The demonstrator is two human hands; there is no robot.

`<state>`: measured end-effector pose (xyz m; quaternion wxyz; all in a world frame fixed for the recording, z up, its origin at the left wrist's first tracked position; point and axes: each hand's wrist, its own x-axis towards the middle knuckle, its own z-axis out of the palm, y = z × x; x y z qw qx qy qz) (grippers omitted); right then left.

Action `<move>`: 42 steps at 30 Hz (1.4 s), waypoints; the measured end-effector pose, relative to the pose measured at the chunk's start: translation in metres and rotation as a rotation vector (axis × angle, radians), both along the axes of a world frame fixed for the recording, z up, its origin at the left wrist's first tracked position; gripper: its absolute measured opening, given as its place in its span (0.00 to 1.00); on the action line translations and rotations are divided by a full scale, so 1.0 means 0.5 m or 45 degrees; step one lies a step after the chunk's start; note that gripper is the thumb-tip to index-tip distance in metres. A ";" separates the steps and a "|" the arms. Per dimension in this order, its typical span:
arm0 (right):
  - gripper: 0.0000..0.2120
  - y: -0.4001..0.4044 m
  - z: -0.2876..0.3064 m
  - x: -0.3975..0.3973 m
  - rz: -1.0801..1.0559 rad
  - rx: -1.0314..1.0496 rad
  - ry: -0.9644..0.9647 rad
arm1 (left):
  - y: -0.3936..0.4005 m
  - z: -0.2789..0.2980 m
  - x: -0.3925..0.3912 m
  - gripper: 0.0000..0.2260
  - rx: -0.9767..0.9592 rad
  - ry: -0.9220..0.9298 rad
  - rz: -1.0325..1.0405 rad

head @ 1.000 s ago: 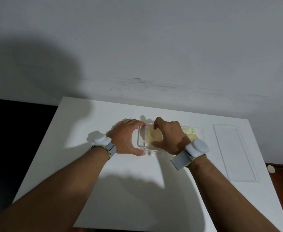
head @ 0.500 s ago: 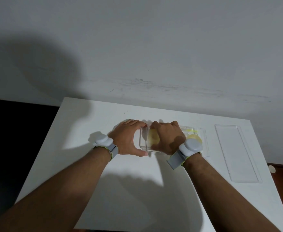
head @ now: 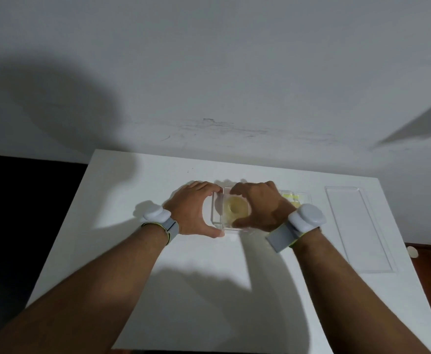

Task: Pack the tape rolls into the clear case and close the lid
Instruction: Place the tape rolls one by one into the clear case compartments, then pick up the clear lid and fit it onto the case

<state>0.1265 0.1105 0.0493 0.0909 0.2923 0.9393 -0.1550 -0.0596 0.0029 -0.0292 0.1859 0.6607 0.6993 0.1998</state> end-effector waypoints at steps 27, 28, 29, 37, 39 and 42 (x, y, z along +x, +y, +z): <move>0.15 0.063 0.033 0.377 -0.553 -0.255 0.641 | 0.067 0.092 0.027 0.17 -0.017 -0.505 0.288; 0.15 0.070 0.035 0.390 -0.571 -0.252 0.666 | 0.085 0.106 0.044 0.16 0.007 -0.487 0.286; 0.16 0.077 0.037 0.404 -0.583 -0.249 0.686 | 0.105 0.119 0.064 0.15 0.027 -0.464 0.276; 0.10 0.128 0.022 0.520 -0.618 -0.114 0.738 | 0.248 0.181 0.248 0.13 0.052 -0.402 0.118; 0.09 0.137 0.012 0.548 -0.620 -0.090 0.715 | 0.279 0.189 0.288 0.15 0.045 -0.380 0.079; 0.06 0.153 -0.012 0.599 -0.661 -0.001 0.689 | 0.329 0.186 0.357 0.14 0.006 -0.305 0.031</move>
